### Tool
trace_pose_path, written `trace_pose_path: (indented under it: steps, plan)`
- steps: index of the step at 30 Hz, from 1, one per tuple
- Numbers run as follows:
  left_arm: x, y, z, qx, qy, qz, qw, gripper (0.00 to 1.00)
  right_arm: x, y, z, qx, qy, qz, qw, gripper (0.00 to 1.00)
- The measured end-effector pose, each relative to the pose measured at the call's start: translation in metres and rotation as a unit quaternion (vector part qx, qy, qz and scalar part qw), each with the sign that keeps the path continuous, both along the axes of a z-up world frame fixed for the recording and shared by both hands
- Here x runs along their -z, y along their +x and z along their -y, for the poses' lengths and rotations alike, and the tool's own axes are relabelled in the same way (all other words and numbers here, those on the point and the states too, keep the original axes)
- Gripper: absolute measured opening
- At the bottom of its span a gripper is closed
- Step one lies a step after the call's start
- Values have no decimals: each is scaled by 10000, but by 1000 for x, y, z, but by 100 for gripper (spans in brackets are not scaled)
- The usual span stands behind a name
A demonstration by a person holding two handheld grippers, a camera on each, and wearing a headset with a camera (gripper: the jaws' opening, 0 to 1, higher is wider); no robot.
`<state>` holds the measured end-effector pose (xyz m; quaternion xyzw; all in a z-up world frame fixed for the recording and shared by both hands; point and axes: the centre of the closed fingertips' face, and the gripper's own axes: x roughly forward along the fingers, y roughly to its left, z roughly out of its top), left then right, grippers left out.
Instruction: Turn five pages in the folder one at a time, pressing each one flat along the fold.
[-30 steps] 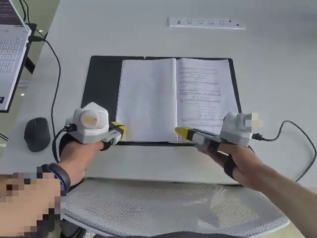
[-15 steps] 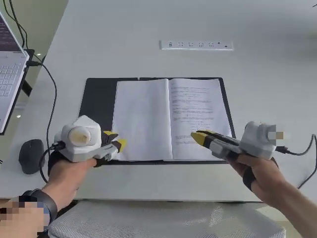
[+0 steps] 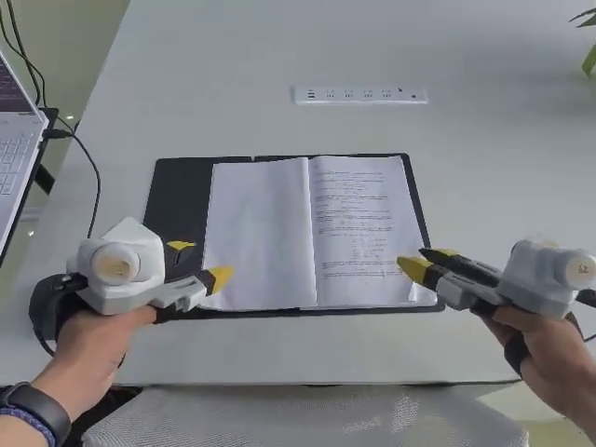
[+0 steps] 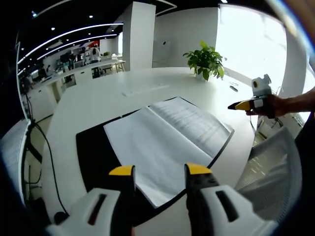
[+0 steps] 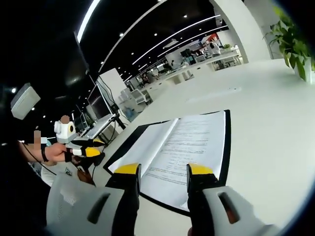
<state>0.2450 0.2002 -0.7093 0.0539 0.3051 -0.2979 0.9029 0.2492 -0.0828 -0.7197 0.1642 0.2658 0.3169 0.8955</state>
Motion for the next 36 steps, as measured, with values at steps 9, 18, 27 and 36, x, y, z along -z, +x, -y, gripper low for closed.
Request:
trace_pose_path:
  steps: [9, 18, 27, 36]
  plan:
    - [-22, 2, -4, -61, -55, 218, 9997, 48, -20, -9, 31, 284, -449, 276, 9982, 51]
    - [-26, -4, -5, -97, -110, 247, 9996, 58, -25, -21, 44, 413, -772, 286, 9957, 61]
    - [-28, -8, -8, -149, -63, 281, 9995, 61, -22, -29, 48, 414, -948, 242, 9943, 67]
    - [-34, 1, 11, 35, -74, 287, 9996, 61, -20, -32, 51, 464, -919, 217, 9945, 69]
